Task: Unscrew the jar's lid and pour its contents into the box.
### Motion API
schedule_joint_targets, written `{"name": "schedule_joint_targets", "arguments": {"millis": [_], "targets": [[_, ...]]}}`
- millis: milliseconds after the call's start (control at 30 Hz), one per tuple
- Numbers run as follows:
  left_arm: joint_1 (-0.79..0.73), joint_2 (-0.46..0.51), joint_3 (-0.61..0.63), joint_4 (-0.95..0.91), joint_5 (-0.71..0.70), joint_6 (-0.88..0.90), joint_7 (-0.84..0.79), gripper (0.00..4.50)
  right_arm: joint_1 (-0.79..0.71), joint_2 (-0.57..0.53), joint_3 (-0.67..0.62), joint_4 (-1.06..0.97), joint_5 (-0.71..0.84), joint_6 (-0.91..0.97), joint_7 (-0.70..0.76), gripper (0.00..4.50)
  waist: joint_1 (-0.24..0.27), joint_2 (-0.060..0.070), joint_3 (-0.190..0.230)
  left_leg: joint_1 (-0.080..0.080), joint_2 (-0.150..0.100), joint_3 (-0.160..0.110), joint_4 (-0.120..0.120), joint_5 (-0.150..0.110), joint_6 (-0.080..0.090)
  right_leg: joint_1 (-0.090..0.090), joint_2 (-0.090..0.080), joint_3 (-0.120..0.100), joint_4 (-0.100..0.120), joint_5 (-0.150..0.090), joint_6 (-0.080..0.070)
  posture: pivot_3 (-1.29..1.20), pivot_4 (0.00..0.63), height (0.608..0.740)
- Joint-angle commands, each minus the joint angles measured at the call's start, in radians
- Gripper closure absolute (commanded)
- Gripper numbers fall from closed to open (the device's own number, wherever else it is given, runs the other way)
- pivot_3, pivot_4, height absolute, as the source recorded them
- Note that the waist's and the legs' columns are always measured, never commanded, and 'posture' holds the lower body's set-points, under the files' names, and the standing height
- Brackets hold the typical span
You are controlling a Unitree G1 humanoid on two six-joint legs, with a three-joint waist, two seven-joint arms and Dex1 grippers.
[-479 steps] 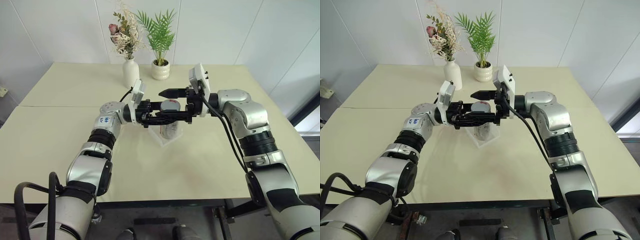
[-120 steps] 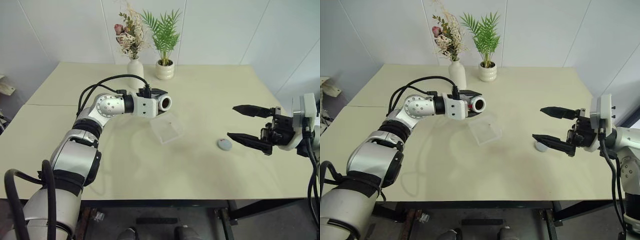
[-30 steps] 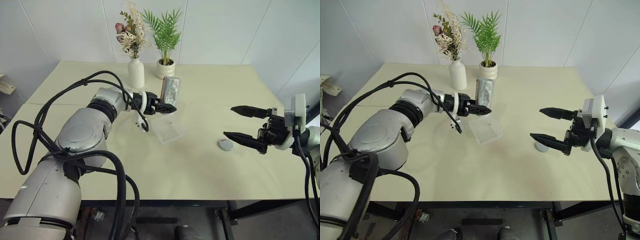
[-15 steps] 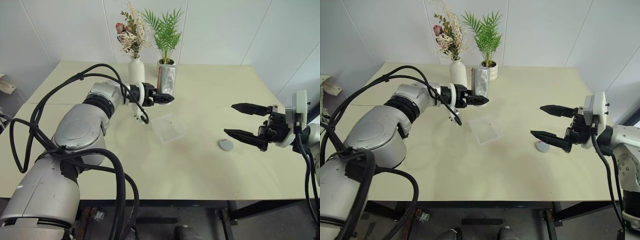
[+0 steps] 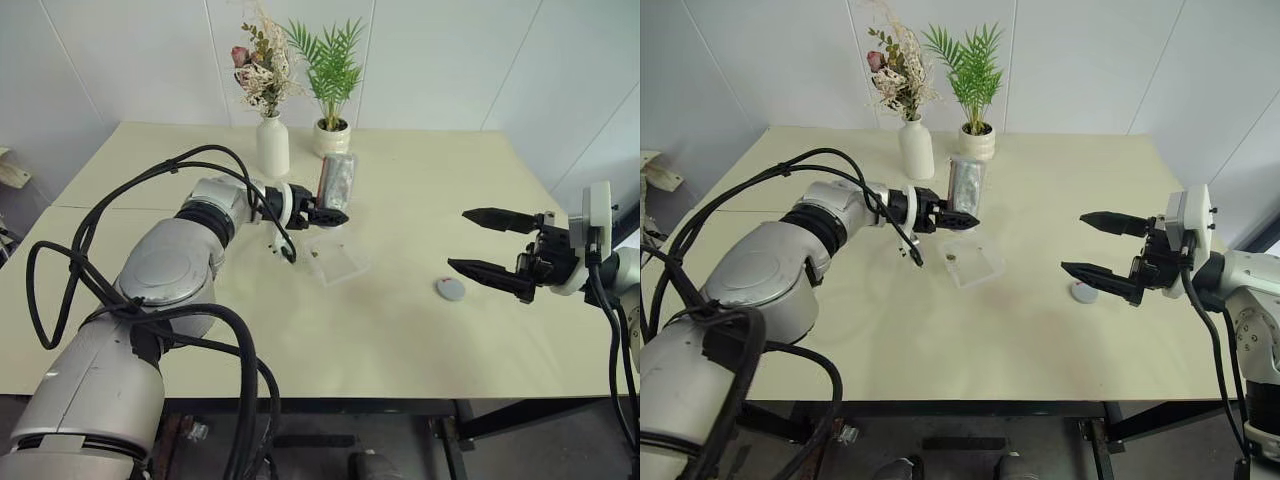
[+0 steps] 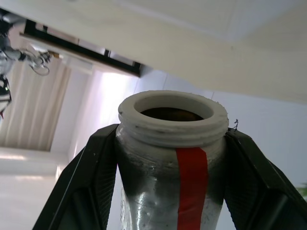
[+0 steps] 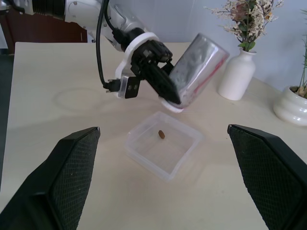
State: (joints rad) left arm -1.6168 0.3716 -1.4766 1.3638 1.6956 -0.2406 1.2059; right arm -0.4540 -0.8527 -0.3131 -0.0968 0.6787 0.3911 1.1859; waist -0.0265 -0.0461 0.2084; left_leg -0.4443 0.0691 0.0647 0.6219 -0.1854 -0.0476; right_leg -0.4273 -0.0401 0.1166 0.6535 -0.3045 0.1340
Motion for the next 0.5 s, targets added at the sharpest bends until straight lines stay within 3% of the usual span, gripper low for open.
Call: {"name": "schedule_joint_targets", "arguments": {"millis": [33,233,367,500], "targets": [[-0.039,0.0,0.042,-0.001,-0.044,0.007,-0.004,1.89,-0.02,-0.014,-0.01,-0.014,0.004,-0.006,-0.002,0.0,-0.001,-0.001,0.001,0.0,0.0,0.0,0.0,0.0,0.0,0.0,0.0,0.0,0.0,0.0,0.0,0.0,0.15,0.74],[-0.044,0.015,0.125,0.002,-0.129,-0.059,-0.039,1.89,-0.007,-0.018,-0.018,-0.023,0.006,-0.004,-0.006,0.0,-0.002,-0.001,0.001,0.0,0.0,0.0,0.0,0.0,0.0,0.0,0.0,0.0,0.001,0.0,0.0,0.0,0.15,0.74],[-0.045,0.054,0.264,0.002,-0.277,-0.209,-0.111,1.89,0.016,-0.026,-0.036,-0.039,0.011,0.0,-0.007,0.0,-0.002,-0.001,0.001,0.0,0.0,0.0,0.0,0.0,0.0,0.0,0.0,0.0,0.001,0.0,0.0,0.0,0.15,0.74],[0.001,0.092,0.519,0.012,-0.552,-0.435,-0.354,1.89,0.021,-0.032,-0.041,-0.042,0.013,0.002,-0.009,0.0,-0.002,-0.001,0.0,0.0,0.0,0.0,-0.001,0.0,0.0,0.0,0.0,0.0,0.001,0.0,0.0,0.0,0.15,0.74]]}}
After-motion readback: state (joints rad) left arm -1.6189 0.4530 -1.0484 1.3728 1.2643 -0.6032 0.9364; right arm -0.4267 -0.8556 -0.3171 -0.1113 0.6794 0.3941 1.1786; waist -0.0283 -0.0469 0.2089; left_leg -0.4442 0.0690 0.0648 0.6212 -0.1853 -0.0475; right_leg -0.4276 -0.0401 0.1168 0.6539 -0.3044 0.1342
